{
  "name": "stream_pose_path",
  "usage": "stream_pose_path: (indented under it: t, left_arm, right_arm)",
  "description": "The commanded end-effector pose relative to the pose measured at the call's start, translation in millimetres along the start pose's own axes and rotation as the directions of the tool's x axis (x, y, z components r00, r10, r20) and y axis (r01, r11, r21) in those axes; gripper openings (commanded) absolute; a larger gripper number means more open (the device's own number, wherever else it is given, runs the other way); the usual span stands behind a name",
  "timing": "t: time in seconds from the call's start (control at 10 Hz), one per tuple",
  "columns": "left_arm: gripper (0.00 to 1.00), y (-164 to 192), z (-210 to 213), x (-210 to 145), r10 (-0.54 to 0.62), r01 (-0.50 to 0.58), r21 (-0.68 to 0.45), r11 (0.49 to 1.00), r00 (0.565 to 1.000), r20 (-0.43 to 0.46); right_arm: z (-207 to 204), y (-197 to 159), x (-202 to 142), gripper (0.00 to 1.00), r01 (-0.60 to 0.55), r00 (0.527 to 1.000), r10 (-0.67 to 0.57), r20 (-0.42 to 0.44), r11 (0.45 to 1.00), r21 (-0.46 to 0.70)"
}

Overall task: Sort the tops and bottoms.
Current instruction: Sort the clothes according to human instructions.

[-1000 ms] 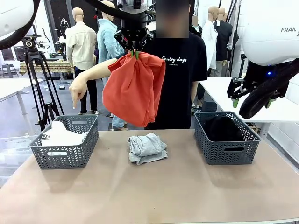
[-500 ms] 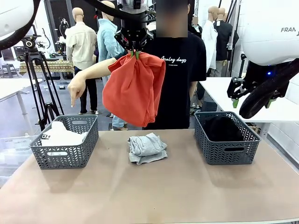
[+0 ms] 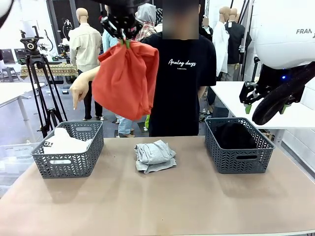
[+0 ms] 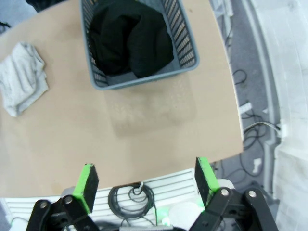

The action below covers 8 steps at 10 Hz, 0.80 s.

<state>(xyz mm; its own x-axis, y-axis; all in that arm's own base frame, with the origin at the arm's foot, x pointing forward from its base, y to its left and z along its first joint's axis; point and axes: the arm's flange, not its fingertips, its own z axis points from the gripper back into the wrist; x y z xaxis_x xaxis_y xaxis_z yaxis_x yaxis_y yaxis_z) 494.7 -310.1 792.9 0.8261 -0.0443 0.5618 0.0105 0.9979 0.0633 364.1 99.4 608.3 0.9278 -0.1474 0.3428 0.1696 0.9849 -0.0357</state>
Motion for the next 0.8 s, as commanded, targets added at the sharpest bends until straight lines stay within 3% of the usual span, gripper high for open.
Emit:
stream_pose_path:
  t: [0.0, 0.1, 0.3, 0.4, 0.5, 0.7]
  left_arm:
    - [0.0, 41.5, -5.0, -13.7, -0.022, 0.019, -0.051, 0.999, 0.999, -0.041]
    - [0.0, 66.5, -10.1, -11.7, -0.034, 0.034, 0.012, 0.999, 0.999, -0.04]
    - [0.0, 114.1, -0.6, -8.3, 0.037, -0.037, 0.025, 0.999, 0.999, -0.001]
    - [0.0, 127.3, 10.9, -2.8, 0.153, -0.156, 0.132, 0.979, 0.988, 0.031]
    - [0.0, 95.8, -4.2, 5.2, 0.025, -0.023, 0.039, 0.999, 0.999, -0.042]
    - [0.0, 95.8, -4.2, 5.2, 0.025, -0.023, 0.039, 0.999, 0.999, -0.042]
  right_arm:
    - [1.2, 0.4, 1.6, 1.0, -0.005, 1.0, 0.005, -0.003, 1.0, -0.018]
    - [1.2, 0.4, 1.6, 1.0, -0.005, 1.0, 0.005, -0.003, 1.0, -0.018]
    - [1.2, 0.4, 1.6, 1.0, -0.005, 1.0, 0.005, -0.003, 1.0, -0.018]
    - [1.2, 0.4, 1.6, 1.0, -0.005, 1.0, 0.005, -0.003, 1.0, -0.018]
    - [1.2, 0.4, 1.6, 1.0, -0.005, 1.0, 0.005, -0.003, 1.0, -0.018]
    - [1.2, 0.4, 1.6, 1.0, -0.005, 1.0, 0.005, -0.003, 1.0, -0.018]
